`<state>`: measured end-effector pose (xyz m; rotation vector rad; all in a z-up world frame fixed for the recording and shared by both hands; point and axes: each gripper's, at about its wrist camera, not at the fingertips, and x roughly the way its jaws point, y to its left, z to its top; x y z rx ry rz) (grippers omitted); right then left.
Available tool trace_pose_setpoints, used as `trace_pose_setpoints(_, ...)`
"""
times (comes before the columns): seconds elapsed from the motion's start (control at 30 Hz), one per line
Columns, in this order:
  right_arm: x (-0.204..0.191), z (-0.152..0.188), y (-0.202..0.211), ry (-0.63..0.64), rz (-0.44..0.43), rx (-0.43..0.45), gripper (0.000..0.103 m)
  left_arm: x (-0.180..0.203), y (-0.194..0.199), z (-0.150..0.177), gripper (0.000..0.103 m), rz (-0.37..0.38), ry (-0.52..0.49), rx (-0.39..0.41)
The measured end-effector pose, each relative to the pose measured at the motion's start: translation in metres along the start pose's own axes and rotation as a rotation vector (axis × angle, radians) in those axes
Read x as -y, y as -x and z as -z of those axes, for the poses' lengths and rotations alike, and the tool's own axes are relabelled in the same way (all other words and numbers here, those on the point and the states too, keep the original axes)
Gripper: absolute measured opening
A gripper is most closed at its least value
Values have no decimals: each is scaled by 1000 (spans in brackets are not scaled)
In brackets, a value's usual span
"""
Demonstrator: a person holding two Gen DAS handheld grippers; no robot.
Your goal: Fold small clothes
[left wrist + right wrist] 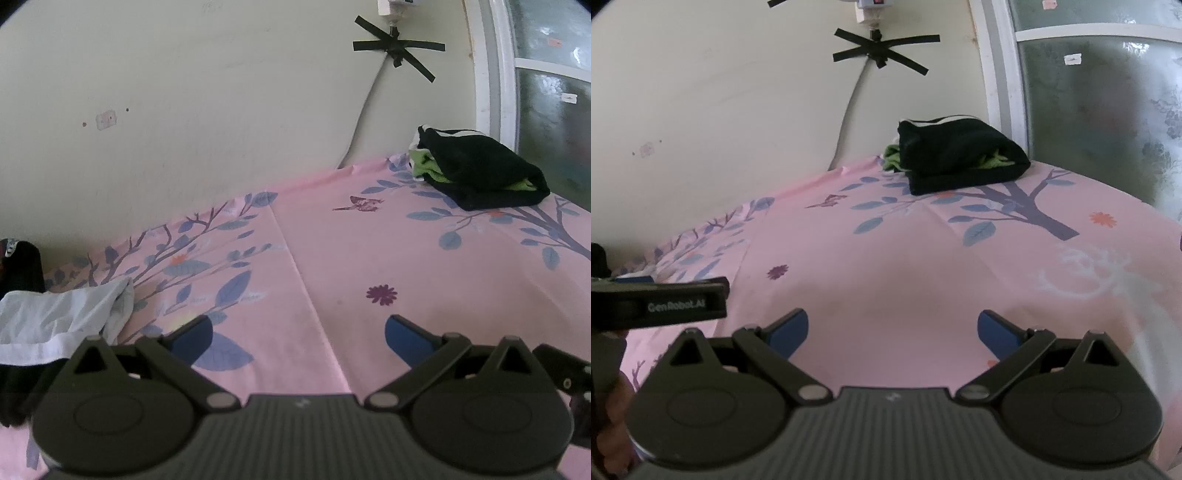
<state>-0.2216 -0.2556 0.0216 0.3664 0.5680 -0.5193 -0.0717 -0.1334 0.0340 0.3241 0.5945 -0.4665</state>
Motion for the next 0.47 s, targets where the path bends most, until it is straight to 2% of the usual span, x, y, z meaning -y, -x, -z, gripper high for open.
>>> trace_pose_setpoints(0.47,0,-2,1,9,-2,10,93,3,2,1,103,19,-21,13)
